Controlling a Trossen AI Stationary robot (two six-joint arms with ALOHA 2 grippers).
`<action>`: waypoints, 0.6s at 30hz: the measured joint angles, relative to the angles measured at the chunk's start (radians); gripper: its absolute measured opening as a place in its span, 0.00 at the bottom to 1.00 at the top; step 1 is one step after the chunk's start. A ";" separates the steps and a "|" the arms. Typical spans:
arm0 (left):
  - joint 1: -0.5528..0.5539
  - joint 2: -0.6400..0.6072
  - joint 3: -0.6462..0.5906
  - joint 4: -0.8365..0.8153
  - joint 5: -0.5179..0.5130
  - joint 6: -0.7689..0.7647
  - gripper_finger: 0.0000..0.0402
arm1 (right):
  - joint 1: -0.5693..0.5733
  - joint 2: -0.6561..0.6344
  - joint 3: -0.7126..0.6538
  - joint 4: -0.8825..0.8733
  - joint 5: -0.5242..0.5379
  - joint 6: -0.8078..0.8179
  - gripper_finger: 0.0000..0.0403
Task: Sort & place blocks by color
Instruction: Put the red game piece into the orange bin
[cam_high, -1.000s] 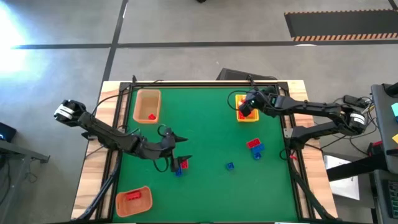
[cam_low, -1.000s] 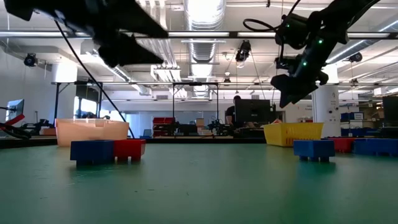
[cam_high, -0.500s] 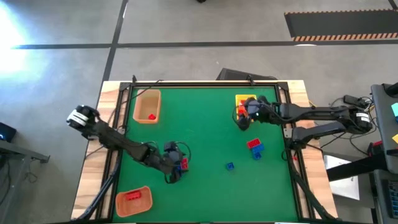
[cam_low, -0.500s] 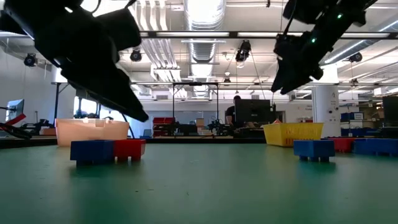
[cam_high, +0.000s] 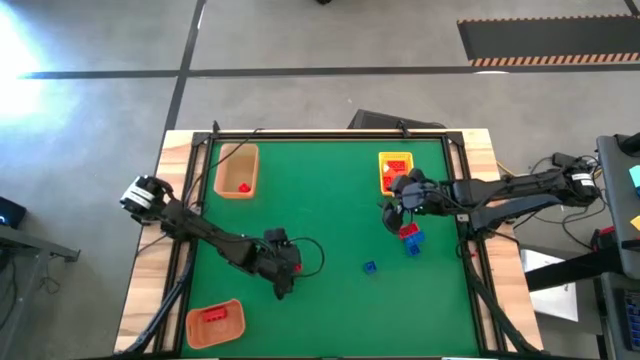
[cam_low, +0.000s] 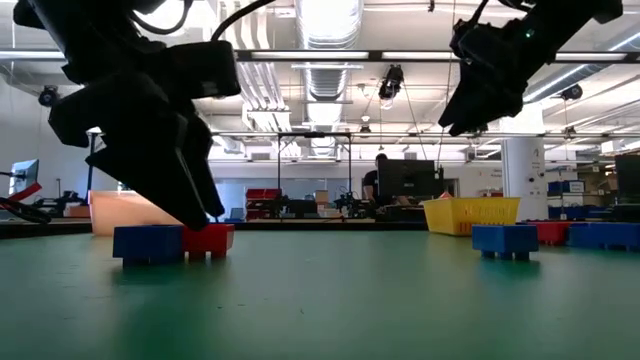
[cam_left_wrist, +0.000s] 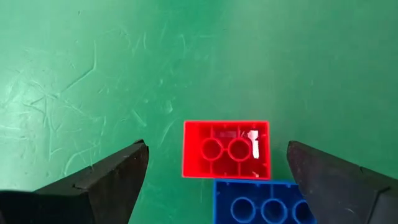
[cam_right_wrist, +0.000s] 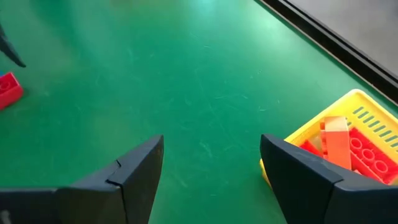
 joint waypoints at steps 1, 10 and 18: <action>0.004 0.000 -0.001 0.001 0.001 0.000 0.90 | 0.005 0.000 0.000 0.001 0.001 0.001 0.64; 0.011 0.041 -0.021 0.088 0.019 0.020 0.89 | 0.023 0.001 0.000 0.001 0.024 0.009 0.63; 0.013 0.061 -0.021 0.083 0.018 0.021 0.64 | 0.023 0.000 -0.002 0.001 0.025 0.008 0.62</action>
